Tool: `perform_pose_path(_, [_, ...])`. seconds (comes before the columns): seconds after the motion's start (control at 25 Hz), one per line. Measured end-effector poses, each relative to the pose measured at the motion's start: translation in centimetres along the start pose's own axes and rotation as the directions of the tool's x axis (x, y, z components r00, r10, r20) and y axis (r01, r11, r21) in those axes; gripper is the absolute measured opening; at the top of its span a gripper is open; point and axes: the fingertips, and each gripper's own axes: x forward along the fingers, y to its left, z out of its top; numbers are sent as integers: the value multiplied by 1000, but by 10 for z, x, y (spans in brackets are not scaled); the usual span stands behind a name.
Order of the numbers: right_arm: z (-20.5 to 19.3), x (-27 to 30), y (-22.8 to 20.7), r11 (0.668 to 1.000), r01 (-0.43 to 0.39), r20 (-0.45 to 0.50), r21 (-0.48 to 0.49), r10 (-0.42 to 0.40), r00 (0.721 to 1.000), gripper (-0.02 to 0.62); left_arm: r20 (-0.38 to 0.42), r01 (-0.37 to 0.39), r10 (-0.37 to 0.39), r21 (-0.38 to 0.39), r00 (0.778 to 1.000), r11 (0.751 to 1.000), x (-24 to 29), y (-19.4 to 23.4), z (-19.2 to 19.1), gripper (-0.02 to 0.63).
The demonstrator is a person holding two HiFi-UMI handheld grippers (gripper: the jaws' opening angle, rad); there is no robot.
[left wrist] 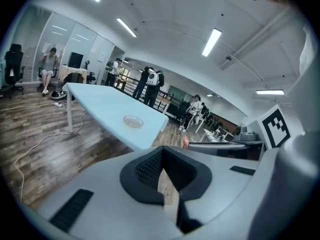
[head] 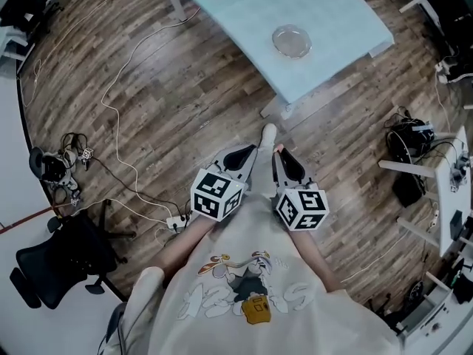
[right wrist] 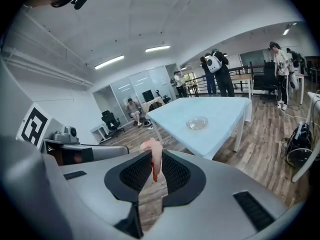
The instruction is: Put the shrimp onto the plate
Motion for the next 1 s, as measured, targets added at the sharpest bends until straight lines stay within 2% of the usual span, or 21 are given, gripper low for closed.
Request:
perform_pose_path(0.16, [44,30,-34,1000,17,34,-9,-16,999,77,-3,-30,30,4,1000,1000,36,23,28,8])
perform_pose_path(0.44, [110,73,-87,999,-37,37,-10,38,999,77,-19,-57,58,47,998,997,106,27,82,8])
perform_pose_path(0.6, [128,99,-112,996,-83,13,-16,83,996,77,-36,-79,82,71,996,994,137,34,103,8])
perform_pose_path(0.72, [147,120,-134,991,-128,27,-25,129,991,77,-1,-139,140,121,990,983,154,41,123,8])
perform_pose_path(0.92, [178,150,-154,979,-189,57,-71,193,980,77,-10,-154,155,67,988,986,187,49,130,7])
perform_pose_path(1.0, [189,156,-155,972,-211,72,-106,219,973,77,-26,-147,150,97,988,984,203,48,136,8])
